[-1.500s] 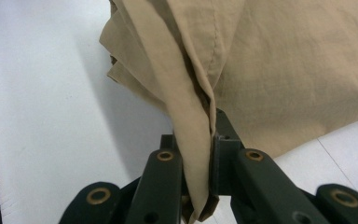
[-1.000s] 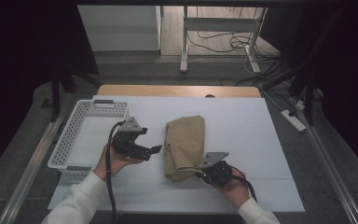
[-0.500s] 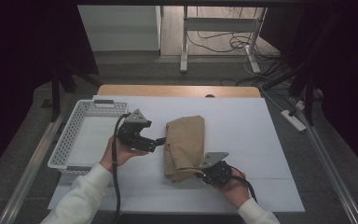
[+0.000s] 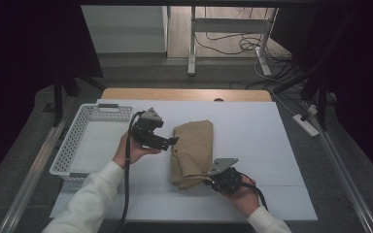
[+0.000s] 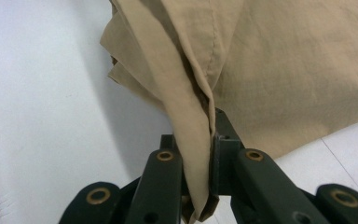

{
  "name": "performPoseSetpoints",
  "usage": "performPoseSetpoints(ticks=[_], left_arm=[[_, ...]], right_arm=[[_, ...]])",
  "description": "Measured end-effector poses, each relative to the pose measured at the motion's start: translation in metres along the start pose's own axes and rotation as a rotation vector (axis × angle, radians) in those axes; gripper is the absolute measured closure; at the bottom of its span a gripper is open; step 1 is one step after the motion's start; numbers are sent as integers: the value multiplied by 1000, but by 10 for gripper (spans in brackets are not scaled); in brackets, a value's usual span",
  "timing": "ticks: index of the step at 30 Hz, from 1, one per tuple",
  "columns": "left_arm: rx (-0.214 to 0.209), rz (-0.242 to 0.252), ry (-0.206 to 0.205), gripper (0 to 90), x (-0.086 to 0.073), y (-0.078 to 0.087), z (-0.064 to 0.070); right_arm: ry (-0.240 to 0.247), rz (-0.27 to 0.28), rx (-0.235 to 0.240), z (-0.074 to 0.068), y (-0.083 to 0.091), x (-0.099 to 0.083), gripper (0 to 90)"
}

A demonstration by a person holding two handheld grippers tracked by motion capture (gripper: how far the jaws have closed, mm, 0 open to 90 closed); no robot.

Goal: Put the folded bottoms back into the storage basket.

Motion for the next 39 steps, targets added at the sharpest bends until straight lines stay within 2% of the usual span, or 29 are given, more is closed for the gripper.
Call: performPoseSetpoints(ticks=[4, 20, 39], left_arm=[[-3, -25, 2, 126, 3, -13, -4], [-19, -47, 7, 126, 12, -34, -17], [-13, -85, 40, 125, 10, -58, -39]], right_arm=[[-1, 2, 1, 0, 0, 0, 830], [-5, 1, 5, -1, -1, -1, 830], [-6, 0, 10, -1, -2, -2, 830]])
Point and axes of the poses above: each handheld gripper's, and its own axes: y roughly backward along the jaws, x roughly out of its top, z roughly to its right, the point moved 10 cm from there along -y, roughly forward along the jaws, and after that the axes turned 3 degrees about -y, right-handed, at the moved point
